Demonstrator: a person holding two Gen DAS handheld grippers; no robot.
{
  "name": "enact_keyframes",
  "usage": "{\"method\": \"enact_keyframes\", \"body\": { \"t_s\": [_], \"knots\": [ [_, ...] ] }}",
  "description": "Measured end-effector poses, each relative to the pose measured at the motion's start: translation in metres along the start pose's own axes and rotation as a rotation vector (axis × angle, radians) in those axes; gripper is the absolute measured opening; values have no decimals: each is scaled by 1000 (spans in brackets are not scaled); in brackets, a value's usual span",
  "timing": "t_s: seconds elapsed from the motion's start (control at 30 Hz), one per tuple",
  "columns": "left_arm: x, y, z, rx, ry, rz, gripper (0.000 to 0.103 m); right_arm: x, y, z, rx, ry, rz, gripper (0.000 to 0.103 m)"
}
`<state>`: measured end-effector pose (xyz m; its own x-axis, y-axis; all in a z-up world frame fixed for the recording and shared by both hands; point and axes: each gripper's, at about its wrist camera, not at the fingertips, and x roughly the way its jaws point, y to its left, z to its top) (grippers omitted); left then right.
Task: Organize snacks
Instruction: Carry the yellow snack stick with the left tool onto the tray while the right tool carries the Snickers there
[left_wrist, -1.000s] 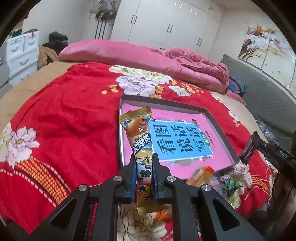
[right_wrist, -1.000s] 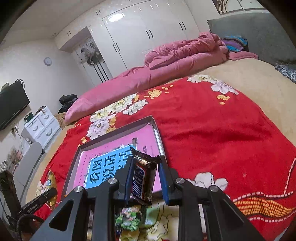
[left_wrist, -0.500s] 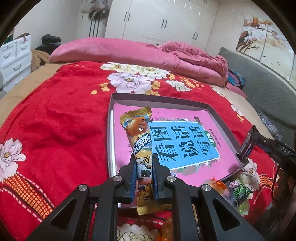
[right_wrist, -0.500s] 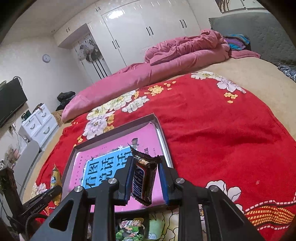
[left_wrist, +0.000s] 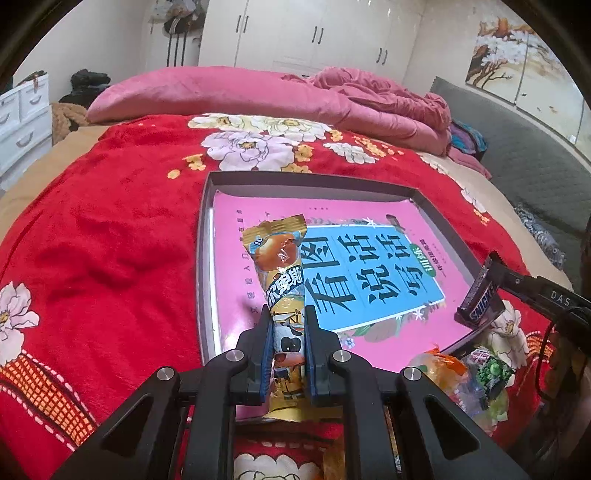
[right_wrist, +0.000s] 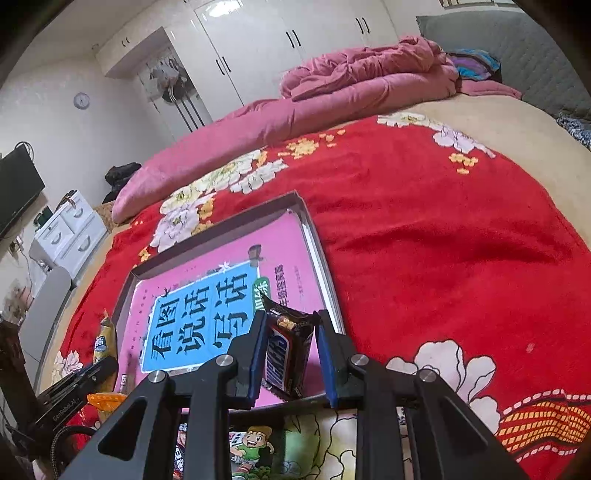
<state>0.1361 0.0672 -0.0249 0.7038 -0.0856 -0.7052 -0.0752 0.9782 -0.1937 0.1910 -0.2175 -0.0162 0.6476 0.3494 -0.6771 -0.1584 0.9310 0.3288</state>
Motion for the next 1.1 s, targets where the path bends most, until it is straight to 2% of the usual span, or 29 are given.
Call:
{"method": "enact_keyframes", "body": {
  "t_s": [0.43,0.87,1.1],
  "knots": [
    [22,-1,-3,15,65,-6,15,8,-7,-1,30,29,-20,27],
    [20,-1,-4,8,73,-25,16,14,-4,-3,41,61,-33,29],
    [18,1,-3,-6,72,-41,20,14,0,-7,28,82,-34,29]
  ]
}}
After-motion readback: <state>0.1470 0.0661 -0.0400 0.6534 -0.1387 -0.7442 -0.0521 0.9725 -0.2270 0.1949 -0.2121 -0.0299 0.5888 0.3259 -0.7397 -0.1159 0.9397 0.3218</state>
